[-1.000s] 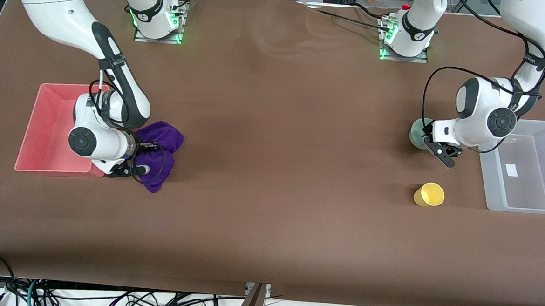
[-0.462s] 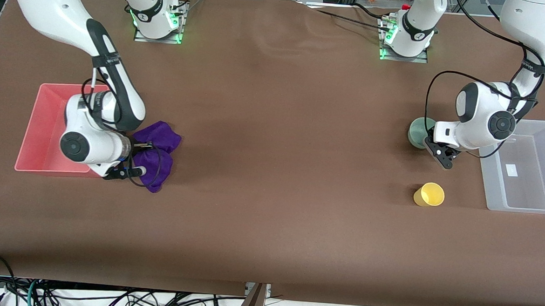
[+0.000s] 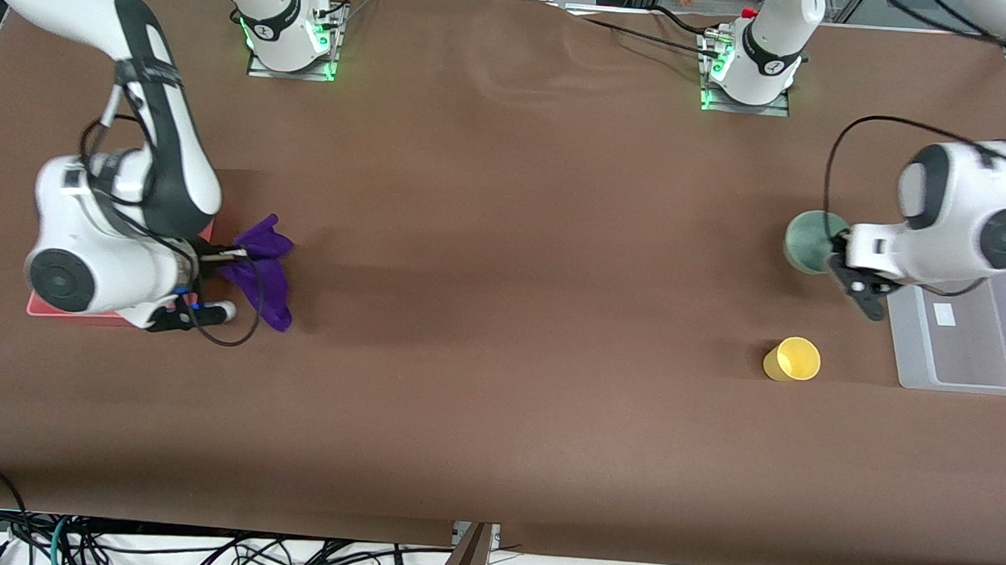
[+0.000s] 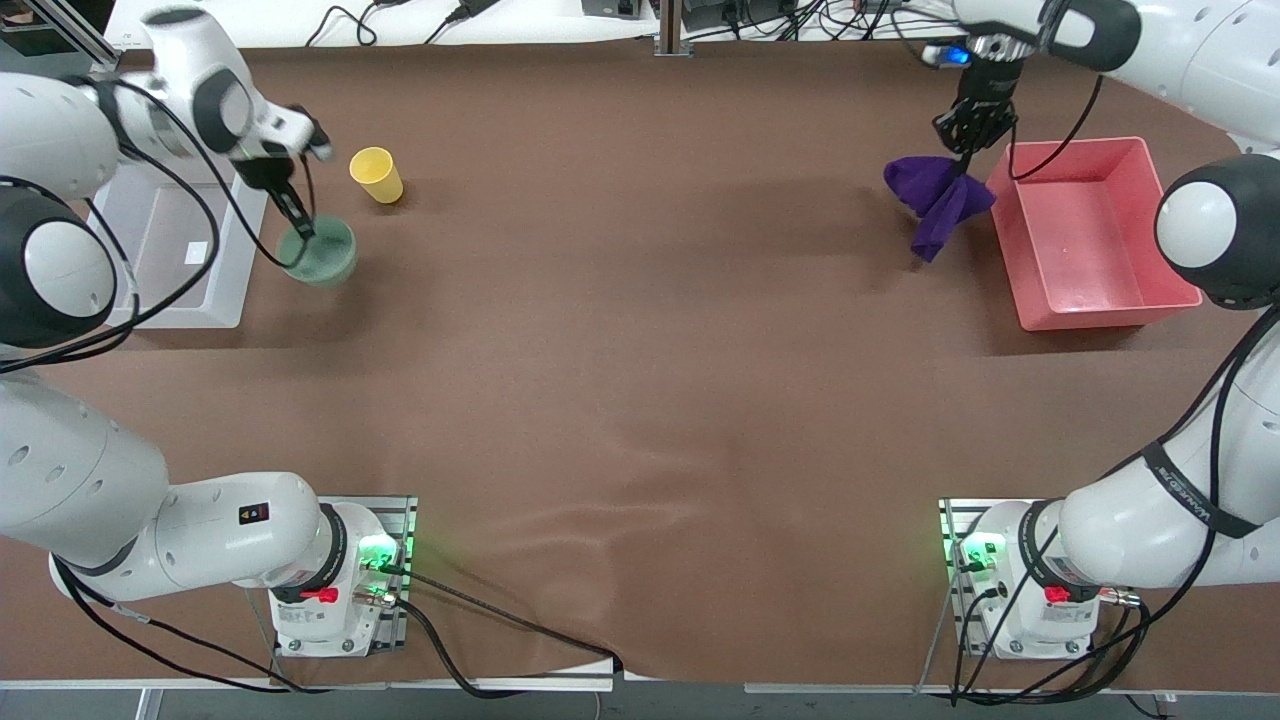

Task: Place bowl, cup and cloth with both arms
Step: 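Drop the cloth in the pink bin while the left gripper places the bowl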

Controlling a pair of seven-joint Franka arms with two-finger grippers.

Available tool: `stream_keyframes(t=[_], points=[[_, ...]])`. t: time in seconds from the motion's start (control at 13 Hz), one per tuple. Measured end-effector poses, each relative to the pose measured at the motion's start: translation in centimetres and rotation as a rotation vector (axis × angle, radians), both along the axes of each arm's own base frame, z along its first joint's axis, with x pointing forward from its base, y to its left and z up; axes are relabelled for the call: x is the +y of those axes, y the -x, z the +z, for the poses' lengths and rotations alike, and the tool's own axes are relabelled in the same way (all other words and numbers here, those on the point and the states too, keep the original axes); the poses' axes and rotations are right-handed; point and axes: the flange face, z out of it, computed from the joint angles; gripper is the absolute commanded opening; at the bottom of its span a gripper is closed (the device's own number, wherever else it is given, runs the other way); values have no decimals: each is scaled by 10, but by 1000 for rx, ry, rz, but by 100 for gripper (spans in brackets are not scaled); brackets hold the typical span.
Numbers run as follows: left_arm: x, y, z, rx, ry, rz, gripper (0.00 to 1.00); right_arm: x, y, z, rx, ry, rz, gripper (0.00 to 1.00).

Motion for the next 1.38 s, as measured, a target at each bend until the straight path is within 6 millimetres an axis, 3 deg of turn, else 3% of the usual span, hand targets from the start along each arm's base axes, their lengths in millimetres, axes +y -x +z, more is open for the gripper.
stream_keyframes(t=[0.15,0.38,0.54,0.77,0.85,0.92,1.08,1.15,1.23,1.31,1.38], points=[[49,-14,41,-33,3,19,0,-30,2,44,35,-10,26,0],[134,-15,62,-61,-54,-13,0,-95,10,87,72,-19,57,0],[190,-9,45,-39,-62,-9,0,-145,15,93,84,1,100,0],[261,-5,-26,-62,-40,11,0,-198,23,74,122,33,74,0],[271,-7,-53,-83,-42,15,21,-211,26,59,133,38,60,0],[274,-10,-77,-94,-39,13,56,-221,29,41,145,40,50,0],[272,-16,-108,-109,-33,5,100,-232,36,0,168,39,42,0],[272,-18,-111,-113,-32,3,100,-235,41,-20,177,37,43,0],[272,-22,-107,-121,-35,0,100,-236,45,-36,182,35,46,14],[272,-26,-99,-134,-41,-3,100,-237,48,-49,186,34,48,74],[269,-32,-86,-145,-43,-9,100,-237,51,-59,194,33,48,100]])
